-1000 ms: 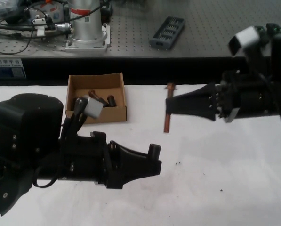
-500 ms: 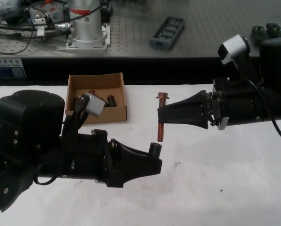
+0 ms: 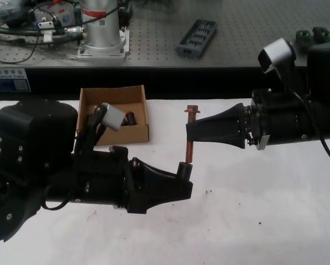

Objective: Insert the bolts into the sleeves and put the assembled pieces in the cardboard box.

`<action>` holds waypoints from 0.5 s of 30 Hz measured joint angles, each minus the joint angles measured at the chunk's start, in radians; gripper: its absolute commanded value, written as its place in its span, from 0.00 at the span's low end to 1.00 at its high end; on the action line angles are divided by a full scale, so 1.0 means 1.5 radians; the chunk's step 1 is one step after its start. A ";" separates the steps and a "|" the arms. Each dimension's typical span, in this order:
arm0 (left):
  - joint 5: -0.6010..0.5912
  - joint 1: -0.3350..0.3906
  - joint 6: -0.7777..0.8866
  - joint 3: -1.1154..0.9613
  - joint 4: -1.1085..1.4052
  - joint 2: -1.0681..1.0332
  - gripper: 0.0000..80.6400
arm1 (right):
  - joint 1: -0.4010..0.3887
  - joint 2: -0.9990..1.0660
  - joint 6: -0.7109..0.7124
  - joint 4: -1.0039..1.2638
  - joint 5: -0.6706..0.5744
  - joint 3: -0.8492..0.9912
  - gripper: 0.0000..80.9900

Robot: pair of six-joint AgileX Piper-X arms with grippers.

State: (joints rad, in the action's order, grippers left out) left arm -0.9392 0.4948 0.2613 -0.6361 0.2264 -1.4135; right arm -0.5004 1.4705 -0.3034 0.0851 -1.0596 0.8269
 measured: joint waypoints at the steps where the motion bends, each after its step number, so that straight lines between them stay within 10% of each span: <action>1: 0.000 0.000 0.000 0.000 0.000 0.000 0.01 | 0.000 0.000 0.000 0.000 0.001 0.000 0.05; 15: 0.023 0.000 0.000 0.000 -0.004 -0.001 0.01 | -0.012 0.000 -0.016 0.030 0.023 0.000 0.05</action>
State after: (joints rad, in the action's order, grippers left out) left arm -0.9053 0.4948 0.2613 -0.6356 0.2203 -1.4151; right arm -0.5182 1.4705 -0.3275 0.1306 -1.0244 0.8269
